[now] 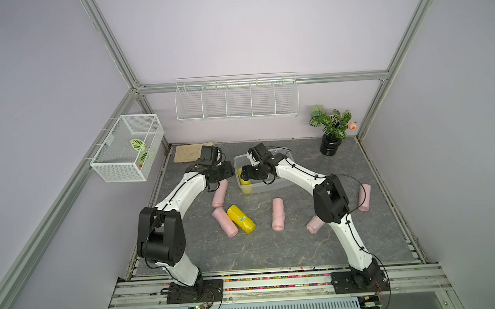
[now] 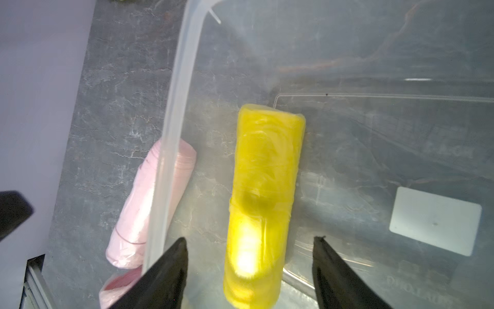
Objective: Put the roll of trash bags into the storage box
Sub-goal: Place the roll of trash bags in the storage box, then pick up the roll of trash bags from the center of the board.
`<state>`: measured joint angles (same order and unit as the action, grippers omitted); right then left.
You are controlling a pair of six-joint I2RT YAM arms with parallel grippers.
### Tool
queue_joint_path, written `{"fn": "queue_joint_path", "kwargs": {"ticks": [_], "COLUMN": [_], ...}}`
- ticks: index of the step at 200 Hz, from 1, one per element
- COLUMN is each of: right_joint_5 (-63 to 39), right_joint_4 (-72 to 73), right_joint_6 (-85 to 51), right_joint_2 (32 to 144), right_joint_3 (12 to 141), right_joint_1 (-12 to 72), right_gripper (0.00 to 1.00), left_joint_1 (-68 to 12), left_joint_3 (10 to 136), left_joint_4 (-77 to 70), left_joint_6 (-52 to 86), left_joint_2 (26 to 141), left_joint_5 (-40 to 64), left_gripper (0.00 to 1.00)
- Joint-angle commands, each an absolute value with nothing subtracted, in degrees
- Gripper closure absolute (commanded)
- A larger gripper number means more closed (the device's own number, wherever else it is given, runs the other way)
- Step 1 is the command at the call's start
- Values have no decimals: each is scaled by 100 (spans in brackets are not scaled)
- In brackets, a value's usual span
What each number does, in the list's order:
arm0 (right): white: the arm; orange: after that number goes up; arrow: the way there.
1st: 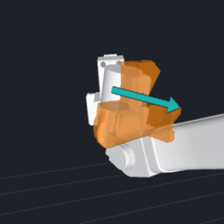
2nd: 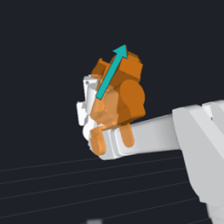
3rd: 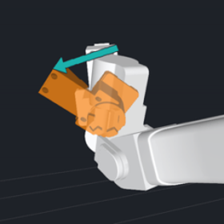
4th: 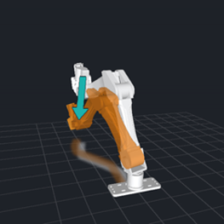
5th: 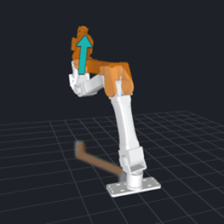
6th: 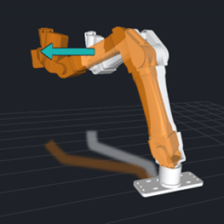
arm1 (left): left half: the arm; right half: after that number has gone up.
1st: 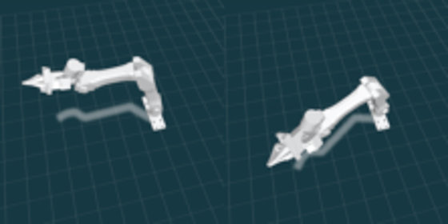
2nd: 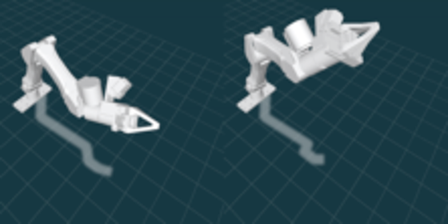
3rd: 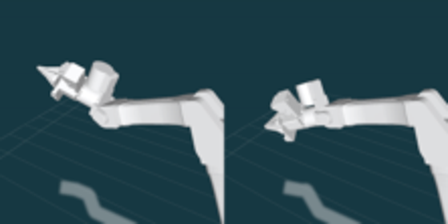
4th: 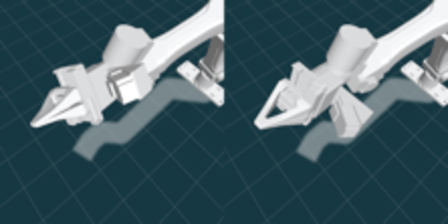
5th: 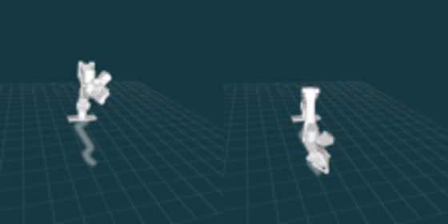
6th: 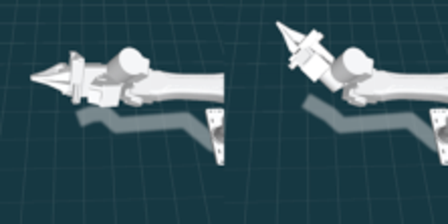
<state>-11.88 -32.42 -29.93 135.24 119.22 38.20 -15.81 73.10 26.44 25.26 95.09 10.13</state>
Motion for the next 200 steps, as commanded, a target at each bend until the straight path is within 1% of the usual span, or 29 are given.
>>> {"fn": "queue_joint_path", "kwargs": {"ticks": [1,49,78,106,131,151,176,200], "right_joint_5": [-1137,-1113,-856,-657,-212,117,55,-113], "right_joint_4": [-3288,-3331,-3876,-4265,-4487,-4594,-4567,-4500], "right_joint_6": [-2835,-2611,-2031,-1761,-1908,-2149,-2416,-2530], "right_joint_2": [13108,12579,11887,10935,10102,9665,9478,9494], "right_joint_3": [11674,11172,10785,9927,9007,8444,8003,7927], "right_joint_1": [3730,3545,3478,3511,3637,3848,4066,4235], "right_gripper": [25,25,24,24,23,23,23,23], "left_joint_1": [-1603,-1606,-1637,-1723,-1748,-1746,-1776,-1868], "left_joint_3": [7375,7554,7808,8032,8172,8361,8586,8824], "left_joint_4": [2730,2835,2985,3074,3080,3178,3293,3483], "left_joint_6": [2558,2485,2345,2209,2157,2065,1920,1761], "left_joint_2": [9678,9904,10152,10311,10469,10666,10952,11258], "left_joint_5": [1047,1122,1188,1145,1162,1177,1161,1121], "left_gripper": [35,35,35,35,35,35,35,36]}}
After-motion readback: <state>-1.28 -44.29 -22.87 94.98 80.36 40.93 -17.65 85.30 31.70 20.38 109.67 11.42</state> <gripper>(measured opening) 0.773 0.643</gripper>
